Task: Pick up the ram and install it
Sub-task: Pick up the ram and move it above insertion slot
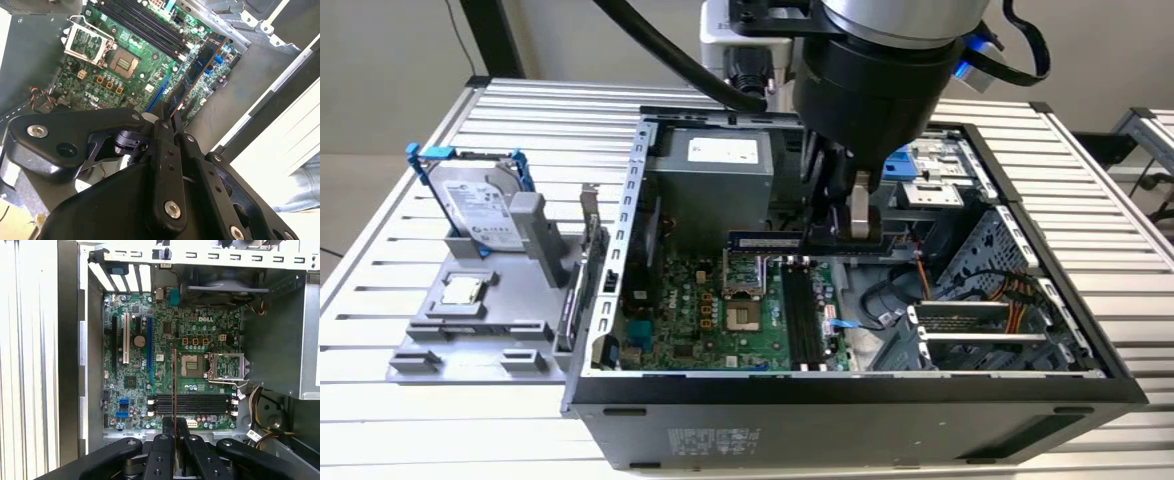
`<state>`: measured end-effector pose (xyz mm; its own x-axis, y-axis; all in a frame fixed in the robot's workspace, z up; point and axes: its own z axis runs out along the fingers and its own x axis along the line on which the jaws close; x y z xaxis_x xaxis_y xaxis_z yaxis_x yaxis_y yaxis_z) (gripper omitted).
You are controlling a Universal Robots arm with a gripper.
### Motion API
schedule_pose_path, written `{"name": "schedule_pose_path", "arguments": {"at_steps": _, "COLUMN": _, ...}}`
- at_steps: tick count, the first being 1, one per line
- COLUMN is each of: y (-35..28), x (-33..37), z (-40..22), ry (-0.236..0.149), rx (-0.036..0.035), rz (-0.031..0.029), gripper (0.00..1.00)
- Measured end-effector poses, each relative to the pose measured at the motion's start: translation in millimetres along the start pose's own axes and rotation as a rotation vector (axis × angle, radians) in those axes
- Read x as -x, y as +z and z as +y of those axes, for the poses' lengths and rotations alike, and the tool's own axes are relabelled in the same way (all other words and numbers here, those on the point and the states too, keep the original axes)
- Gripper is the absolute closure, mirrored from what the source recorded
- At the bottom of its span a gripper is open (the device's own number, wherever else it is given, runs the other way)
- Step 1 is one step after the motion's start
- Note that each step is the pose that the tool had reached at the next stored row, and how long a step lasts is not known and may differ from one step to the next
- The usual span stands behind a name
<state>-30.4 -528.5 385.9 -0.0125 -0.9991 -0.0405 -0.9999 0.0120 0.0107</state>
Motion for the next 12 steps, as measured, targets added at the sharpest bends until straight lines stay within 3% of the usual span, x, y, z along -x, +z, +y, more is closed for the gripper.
{"name": "schedule_pose_path", "arguments": {"at_steps": 12, "y": -0.1, "x": 0.1, "z": -9.5, "ry": 0.000, "rx": 0.0000, "rz": 0.0003, "gripper": 1.00}}
